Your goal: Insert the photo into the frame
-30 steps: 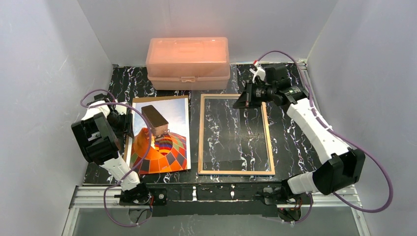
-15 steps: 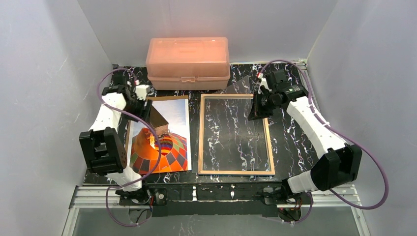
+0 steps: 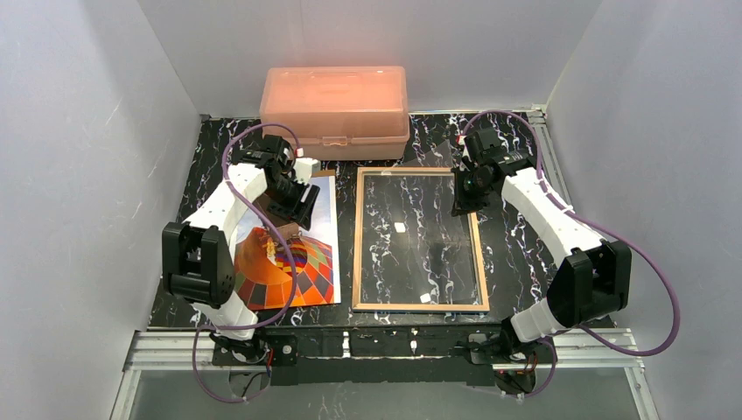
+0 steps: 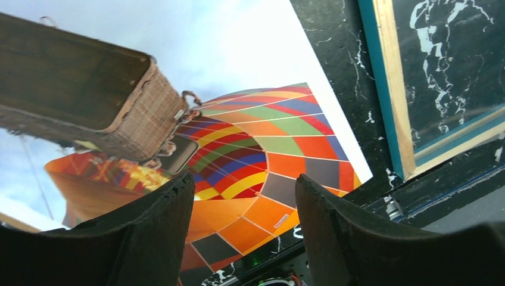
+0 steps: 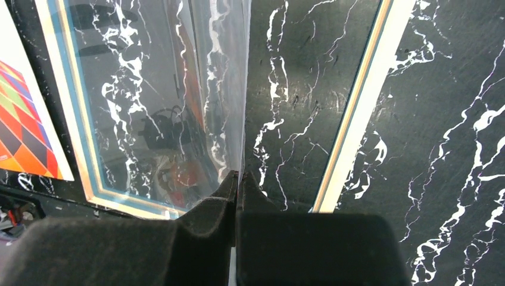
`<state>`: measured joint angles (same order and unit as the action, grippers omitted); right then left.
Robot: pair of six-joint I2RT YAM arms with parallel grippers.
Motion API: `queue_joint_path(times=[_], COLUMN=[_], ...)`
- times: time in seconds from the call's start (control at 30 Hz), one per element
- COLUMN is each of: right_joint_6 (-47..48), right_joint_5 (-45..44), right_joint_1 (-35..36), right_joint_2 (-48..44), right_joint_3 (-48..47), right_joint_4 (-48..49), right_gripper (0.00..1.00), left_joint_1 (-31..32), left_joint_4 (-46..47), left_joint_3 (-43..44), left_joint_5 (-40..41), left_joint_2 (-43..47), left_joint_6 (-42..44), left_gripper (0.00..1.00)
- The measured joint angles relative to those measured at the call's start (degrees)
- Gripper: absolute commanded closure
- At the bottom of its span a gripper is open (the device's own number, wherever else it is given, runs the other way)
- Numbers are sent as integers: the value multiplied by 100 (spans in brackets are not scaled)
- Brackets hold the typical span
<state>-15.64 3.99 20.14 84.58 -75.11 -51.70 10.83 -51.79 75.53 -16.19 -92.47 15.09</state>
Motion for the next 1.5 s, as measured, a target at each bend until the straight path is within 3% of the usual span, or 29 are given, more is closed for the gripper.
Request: queue_joint_path(times=[0.63,1.5], right_joint_6=[48,-55], right_joint_5=[-498,-699], right_joint_1=[0,0], right_joint_2=[111,114], right_joint_3=[566,855], right_joint_4=[590,997], right_gripper=[99,99], left_joint_1=[852,1414], left_joint_4=[614,1132], left_joint_3=[-190,-210], left_joint_5=[-256,-334], left_joint_2=[-404,-1134], left_joint_6=[-859,-1257], left_gripper=[36,43])
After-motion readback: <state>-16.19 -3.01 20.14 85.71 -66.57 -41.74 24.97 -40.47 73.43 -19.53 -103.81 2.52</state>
